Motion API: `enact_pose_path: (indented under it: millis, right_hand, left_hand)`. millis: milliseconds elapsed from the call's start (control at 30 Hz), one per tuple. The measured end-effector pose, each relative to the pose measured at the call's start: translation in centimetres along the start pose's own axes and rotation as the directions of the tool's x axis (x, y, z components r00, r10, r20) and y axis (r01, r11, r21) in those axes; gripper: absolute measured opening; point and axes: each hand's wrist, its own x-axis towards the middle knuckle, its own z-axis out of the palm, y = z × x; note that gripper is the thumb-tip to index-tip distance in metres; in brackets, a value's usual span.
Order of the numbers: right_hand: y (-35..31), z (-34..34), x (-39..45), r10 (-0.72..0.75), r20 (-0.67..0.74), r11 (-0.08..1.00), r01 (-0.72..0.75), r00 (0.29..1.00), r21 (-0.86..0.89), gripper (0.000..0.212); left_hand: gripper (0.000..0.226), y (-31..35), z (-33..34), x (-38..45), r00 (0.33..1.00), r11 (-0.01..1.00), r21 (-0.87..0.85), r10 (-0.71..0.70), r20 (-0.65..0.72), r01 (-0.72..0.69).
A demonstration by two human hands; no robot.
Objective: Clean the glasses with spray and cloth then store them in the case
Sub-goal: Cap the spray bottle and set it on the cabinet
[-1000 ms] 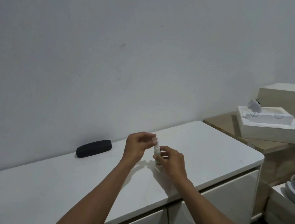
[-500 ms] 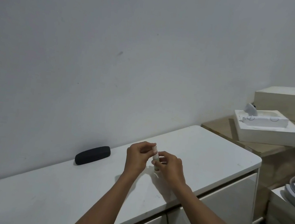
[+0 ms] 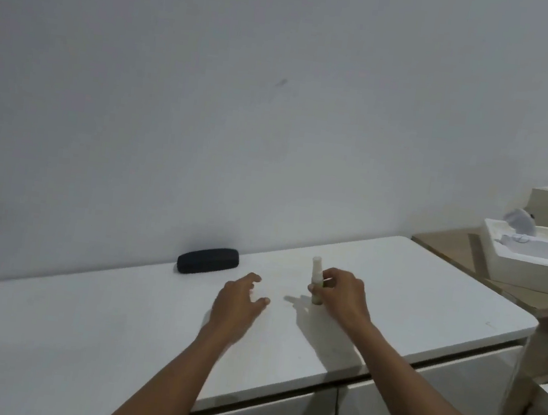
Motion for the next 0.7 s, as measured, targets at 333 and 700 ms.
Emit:
enact_pose_path:
  millis: [333,700]
  right_hand:
    - [-4.0,7.2,4.2,-0.022,0.062,0.999,0.020,0.998,0.040,0.017]
    - [-6.0,15.3,10.9,-0.040,0.052,0.997,0.037,0.998,0.061,0.030]
  left_hand:
    - [0.104,-7.2,-3.5,2.0,0.987,0.855,0.508,-0.150,0.051,0.104]
    - [0.105,-7.9,-2.9,2.8,0.988,0.820,0.567,-0.137,0.066,0.076]
